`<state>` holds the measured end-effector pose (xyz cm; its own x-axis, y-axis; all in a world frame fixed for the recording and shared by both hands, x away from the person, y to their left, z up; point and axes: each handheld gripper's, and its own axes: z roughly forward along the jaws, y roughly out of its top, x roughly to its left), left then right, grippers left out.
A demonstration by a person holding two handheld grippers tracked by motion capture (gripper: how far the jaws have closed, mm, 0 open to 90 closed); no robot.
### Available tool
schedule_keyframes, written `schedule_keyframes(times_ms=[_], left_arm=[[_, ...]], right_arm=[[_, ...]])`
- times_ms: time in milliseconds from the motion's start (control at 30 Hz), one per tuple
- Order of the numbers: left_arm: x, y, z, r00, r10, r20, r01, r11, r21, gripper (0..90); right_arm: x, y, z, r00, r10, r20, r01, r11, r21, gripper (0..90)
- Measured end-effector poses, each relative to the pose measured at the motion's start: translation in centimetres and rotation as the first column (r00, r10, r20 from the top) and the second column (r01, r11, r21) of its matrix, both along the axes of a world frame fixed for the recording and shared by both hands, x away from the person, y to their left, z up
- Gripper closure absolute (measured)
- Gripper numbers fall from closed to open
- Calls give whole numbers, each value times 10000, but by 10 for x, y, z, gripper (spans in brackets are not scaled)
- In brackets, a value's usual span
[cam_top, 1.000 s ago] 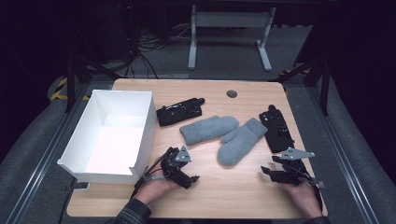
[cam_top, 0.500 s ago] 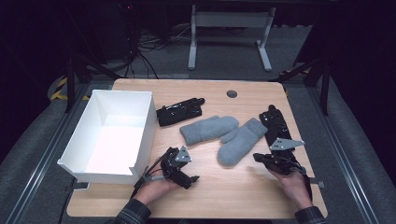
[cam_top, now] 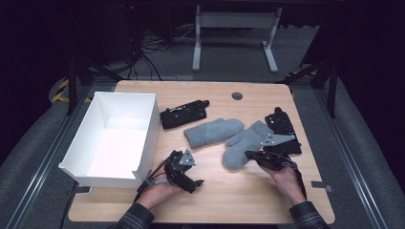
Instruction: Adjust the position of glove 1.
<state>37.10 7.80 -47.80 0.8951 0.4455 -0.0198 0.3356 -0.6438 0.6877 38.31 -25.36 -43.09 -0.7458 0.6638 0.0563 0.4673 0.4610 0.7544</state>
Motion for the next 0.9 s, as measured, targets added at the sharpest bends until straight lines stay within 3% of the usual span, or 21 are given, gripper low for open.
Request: schedule_keyframes(times_ms=[333,500,767,900], left_arm=[[0,0,0,10000,0,-4,0,10000,-3,3],[0,0,0,10000,-3,-2,3,10000,-1,3],[0,0,0,10000,-9,7,9,10000,8,3],[0,0,0,10000,3,-2,-3,10000,0,3]], right_arm=[[15,15,-6,9999,96,-140,-98,9998,-162,900],[19,21,-15,9993,125,-364,-143,9985,-522,900],[15,31,-17,9975,513,-493,-538,9972,-524,900],[8,45,-17,9935,943,-635,-971,9943,-435,900]])
